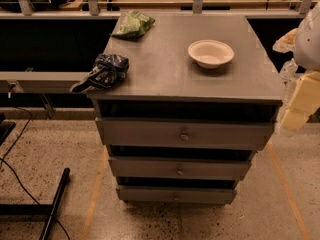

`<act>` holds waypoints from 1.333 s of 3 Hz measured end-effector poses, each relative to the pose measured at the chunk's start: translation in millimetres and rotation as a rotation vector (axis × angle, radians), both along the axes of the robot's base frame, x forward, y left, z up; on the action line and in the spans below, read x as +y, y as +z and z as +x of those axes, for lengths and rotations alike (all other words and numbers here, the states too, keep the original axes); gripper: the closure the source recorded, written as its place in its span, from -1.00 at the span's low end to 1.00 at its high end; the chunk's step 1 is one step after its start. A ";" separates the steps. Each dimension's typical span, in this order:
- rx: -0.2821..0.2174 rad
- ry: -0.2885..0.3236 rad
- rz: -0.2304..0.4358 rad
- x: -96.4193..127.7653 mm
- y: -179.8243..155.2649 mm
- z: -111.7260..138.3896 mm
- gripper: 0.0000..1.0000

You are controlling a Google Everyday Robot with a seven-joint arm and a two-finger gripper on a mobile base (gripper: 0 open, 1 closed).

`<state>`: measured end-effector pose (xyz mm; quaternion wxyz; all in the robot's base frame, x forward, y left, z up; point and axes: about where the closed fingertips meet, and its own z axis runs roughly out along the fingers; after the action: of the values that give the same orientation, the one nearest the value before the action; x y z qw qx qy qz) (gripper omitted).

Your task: Move paper bowl near blue chip bag

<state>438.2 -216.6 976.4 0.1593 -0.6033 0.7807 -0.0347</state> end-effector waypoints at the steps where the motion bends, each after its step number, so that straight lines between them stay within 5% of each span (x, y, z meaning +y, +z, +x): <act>1: 0.000 0.000 0.000 0.0 0.0 0.0 -1.00; 2: -0.071 0.001 -0.032 -2.9 1.1 8.3 -1.00; 4: -0.319 0.126 -0.133 -21.6 -9.1 88.3 -1.00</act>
Offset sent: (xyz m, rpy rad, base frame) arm 0.0266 -0.0102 0.0012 -0.1025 -0.2132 0.0046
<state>526.4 -238.2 967.3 0.2426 -0.6472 0.7020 -0.1714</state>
